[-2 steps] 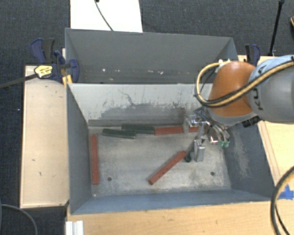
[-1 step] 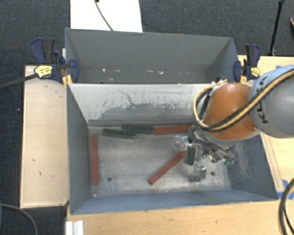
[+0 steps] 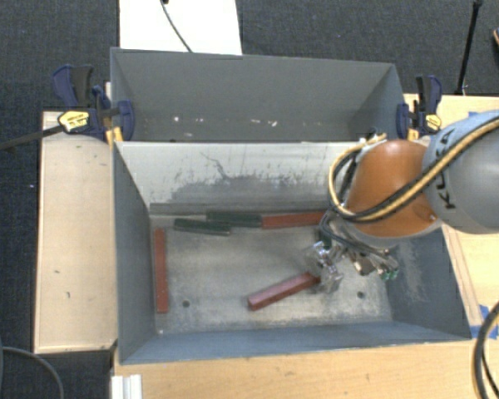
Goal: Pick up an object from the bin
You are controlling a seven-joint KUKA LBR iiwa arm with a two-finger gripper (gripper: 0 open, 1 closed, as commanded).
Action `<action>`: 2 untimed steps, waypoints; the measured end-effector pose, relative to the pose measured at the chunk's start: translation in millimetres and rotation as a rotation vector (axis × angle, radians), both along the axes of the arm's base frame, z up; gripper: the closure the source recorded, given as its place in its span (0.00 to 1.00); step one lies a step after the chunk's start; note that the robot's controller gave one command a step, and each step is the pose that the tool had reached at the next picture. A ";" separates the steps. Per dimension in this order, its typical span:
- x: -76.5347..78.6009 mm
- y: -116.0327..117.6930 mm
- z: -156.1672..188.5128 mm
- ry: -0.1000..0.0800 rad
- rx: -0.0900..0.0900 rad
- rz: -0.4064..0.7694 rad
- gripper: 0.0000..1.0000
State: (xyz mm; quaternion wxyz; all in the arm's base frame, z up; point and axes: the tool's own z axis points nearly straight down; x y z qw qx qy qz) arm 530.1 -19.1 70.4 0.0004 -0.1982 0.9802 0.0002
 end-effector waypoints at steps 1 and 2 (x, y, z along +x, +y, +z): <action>-4.3 4.6 0.5 -0.002 0.000 0.365 1.00; -16.7 -39.5 167.5 -0.005 -0.004 0.795 1.00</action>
Offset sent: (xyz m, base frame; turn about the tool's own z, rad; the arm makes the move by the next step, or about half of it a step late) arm -0.0056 0.0043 -0.0004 -0.3677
